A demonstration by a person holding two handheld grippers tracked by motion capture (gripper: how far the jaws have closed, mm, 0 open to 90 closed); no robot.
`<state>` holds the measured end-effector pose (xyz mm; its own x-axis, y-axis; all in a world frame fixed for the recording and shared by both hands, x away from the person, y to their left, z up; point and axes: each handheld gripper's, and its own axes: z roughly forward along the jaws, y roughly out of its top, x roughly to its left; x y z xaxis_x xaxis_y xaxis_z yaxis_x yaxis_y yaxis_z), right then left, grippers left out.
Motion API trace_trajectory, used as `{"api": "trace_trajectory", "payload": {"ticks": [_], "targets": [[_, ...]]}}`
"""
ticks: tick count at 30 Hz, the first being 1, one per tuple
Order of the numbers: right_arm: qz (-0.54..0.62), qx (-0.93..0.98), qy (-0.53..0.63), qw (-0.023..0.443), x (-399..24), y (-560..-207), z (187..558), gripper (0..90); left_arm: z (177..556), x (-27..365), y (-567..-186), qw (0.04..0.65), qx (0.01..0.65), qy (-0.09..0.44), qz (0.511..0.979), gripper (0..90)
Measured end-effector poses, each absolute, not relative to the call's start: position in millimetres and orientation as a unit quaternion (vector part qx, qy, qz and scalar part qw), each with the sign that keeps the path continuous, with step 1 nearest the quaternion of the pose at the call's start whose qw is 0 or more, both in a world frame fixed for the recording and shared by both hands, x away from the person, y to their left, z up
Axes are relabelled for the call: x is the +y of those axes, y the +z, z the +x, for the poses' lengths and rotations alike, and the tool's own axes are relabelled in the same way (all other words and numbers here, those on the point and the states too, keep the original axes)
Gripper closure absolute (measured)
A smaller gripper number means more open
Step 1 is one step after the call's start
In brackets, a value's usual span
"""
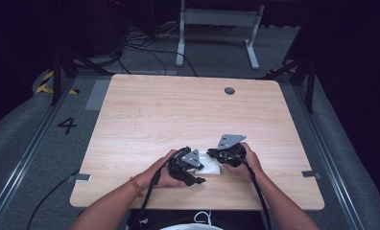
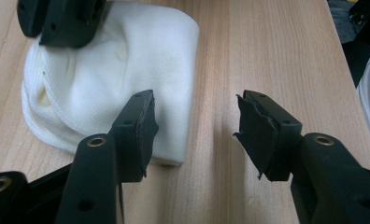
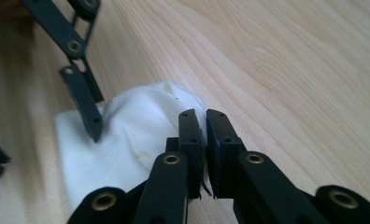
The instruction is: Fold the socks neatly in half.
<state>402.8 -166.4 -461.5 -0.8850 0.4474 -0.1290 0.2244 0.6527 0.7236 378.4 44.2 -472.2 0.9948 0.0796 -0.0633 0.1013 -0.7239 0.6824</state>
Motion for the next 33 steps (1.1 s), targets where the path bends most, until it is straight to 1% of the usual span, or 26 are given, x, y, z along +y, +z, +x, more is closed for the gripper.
{"api": "trace_trajectory", "payload": {"ticks": [3, 6, 8, 9, 12, 16, 18, 20, 24, 26, 29, 33], "targets": [[0.198, 0.899, 0.364, 0.143, -165, -468, 406, 86.0, 378, 45, -470, 0.362, 0.045, -0.01, 0.931, 45.3], [0.206, 0.898, 0.363, 0.136, -165, -469, 408, 85.8, 377, 50, -464, 0.372, 0.054, -0.007, 0.926, 41.1], [0.208, 0.898, 0.363, 0.139, -165, -468, 407, 85.1, 378, 53, -460, 0.385, 0.066, 0.002, 0.92, 40.6], [0.206, 0.898, 0.362, 0.142, -164, -468, 407, 83.9, 379, 54, -459, 0.386, 0.071, 0.007, 0.92, 39.9], [0.207, 0.888, 0.38, 0.153, -168, -460, 404, 74.8, 382, 52, -461, 0.379, 0.08, 0.021, 0.922, 39.4], [0.206, 0.878, 0.396, 0.17, -177, -449, 398, 69.5, 385, 50, -469, 0.354, 0.088, 0.032, 0.931, 39.5], [0.202, 0.878, 0.401, 0.166, -180, -447, 396, 69.1, 388, 52, -474, 0.345, 0.093, 0.028, 0.934, 39.4], [0.197, 0.882, 0.398, 0.161, -179, -450, 396, 69.5, 388, 54, -476, 0.354, 0.098, 0.025, 0.93, 39.3], [0.198, 0.894, 0.372, 0.15, -173, -465, 401, 71.4, 390, 55, -476, 0.353, 0.098, 0.027, 0.93, 39.3], [0.204, 0.892, 0.377, 0.142, -173, -468, 403, 71.6, 392, 56, -477, 0.357, 0.098, 0.027, 0.928, 39.5], [0.203, 0.893, 0.374, 0.147, -173, -467, 403, 67.4, 393, 58, -478, 0.359, 0.106, 0.034, 0.926, 39.1], [0.21, 0.892, 0.367, 0.159, -174, -459, 402, 58.9, 395, 64, -476, 0.359, 0.125, 0.051, 0.923, 35.0]]}}
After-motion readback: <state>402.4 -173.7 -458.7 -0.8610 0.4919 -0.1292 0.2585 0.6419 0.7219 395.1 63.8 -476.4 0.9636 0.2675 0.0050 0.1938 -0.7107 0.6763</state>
